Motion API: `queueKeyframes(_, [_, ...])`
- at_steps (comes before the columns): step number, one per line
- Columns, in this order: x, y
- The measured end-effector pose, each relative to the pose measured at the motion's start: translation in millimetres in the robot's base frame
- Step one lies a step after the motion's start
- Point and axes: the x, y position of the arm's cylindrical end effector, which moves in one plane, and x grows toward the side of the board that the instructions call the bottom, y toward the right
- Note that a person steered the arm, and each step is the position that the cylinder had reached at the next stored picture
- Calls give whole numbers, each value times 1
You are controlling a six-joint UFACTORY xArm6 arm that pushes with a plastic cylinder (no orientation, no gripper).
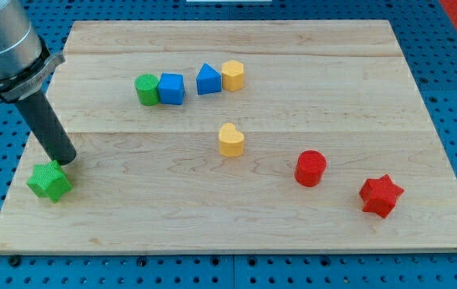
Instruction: Move the yellow heart closer to the green star
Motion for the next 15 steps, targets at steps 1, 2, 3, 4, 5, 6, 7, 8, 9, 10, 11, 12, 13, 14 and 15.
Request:
queueKeyframes(1, [-3,65])
queueKeyframes(2, [4,159])
queueKeyframes(3, [4,244])
queueKeyframes(4, [-28,283])
queueKeyframes(5, [-45,263])
queueKeyframes(6, [-43,198])
queueKeyframes(7, [-31,190])
queueKeyframes(8, [-25,241])
queueKeyframes(9, [7,236])
queueKeyframes(10, [10,189])
queueKeyframes(11, [-13,188])
queueKeyframes(12, [-47,220])
queueKeyframes(13, [-38,206])
queueKeyframes(14, [-23,180])
queueKeyframes(15, [-23,117])
